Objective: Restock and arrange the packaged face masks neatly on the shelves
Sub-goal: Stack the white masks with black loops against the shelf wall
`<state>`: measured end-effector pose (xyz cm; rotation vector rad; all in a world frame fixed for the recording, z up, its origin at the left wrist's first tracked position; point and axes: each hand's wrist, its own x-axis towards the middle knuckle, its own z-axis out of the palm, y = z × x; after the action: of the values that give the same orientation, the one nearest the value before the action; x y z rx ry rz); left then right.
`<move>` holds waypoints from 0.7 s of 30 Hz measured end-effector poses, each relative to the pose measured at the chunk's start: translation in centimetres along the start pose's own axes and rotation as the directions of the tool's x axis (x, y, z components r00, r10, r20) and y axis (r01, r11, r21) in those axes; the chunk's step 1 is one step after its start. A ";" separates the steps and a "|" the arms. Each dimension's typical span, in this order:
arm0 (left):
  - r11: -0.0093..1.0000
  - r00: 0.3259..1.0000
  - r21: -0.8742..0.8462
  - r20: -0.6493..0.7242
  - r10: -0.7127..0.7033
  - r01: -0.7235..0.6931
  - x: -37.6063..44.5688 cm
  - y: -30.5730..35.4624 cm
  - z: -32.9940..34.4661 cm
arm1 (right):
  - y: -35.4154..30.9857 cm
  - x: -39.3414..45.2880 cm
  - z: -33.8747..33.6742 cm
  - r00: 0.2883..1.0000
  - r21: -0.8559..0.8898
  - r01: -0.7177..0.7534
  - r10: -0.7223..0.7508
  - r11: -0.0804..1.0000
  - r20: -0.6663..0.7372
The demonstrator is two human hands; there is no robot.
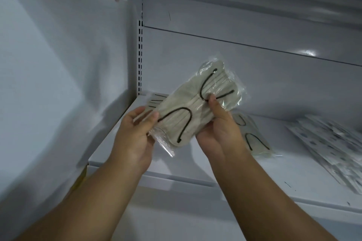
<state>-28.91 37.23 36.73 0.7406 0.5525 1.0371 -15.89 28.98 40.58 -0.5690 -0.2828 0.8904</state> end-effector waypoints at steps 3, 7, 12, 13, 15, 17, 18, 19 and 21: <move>0.994 0.983 0.024 0.146 -0.112 0.109 -1.1 -0.3 0.8 | 0.4 -0.1 -0.3 1.000 0.024 -0.002 0.002 1.000 -0.017; 0.987 0.993 0.157 0.099 -0.062 0.046 -1.4 -0.4 0.9 | 0.5 -0.5 -1.5 0.999 -0.060 0.022 -0.025 0.998 -0.038; 0.872 0.980 0.463 0.180 0.082 -0.158 1.9 3.2 -1.0 | -2.9 0.0 -3.9 0.985 -0.343 0.148 -0.170 0.928 -0.036; 0.823 0.967 0.525 0.231 0.107 -0.216 2.4 4.0 -1.2 | -3.6 0.1 -4.4 0.980 -0.482 0.169 -0.198 0.860 -0.008; 0.729 0.936 0.611 0.330 0.120 -0.308 3.3 5.1 -1.3 | -4.4 0.1 -5.1 0.981 -0.732 0.165 -0.184 0.661 0.055; 0.684 0.929 0.659 0.363 0.075 -0.313 3.6 5.1 -1.4 | -4.4 0.0 -5.9 0.991 -0.844 0.119 -0.118 0.523 0.067; 0.675 0.936 0.678 0.348 0.055 -0.291 3.7 4.8 -1.6 | -4.2 0.0 -6.3 0.995 -0.861 0.092 -0.083 0.501 0.058; 0.676 0.946 0.689 0.321 0.039 -0.261 3.7 4.4 -2.0 | -3.8 -0.1 -6.7 0.997 -0.870 0.073 -0.062 0.488 0.049; 0.673 0.959 0.707 0.284 0.010 -0.216 3.5 3.8 -2.9 | -2.8 -0.3 -7.4 0.997 -0.868 0.052 -0.081 0.493 0.014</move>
<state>-31.69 42.37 37.56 1.6328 0.7078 0.7888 -10.87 24.76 36.12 -1.5253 -0.7513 0.6014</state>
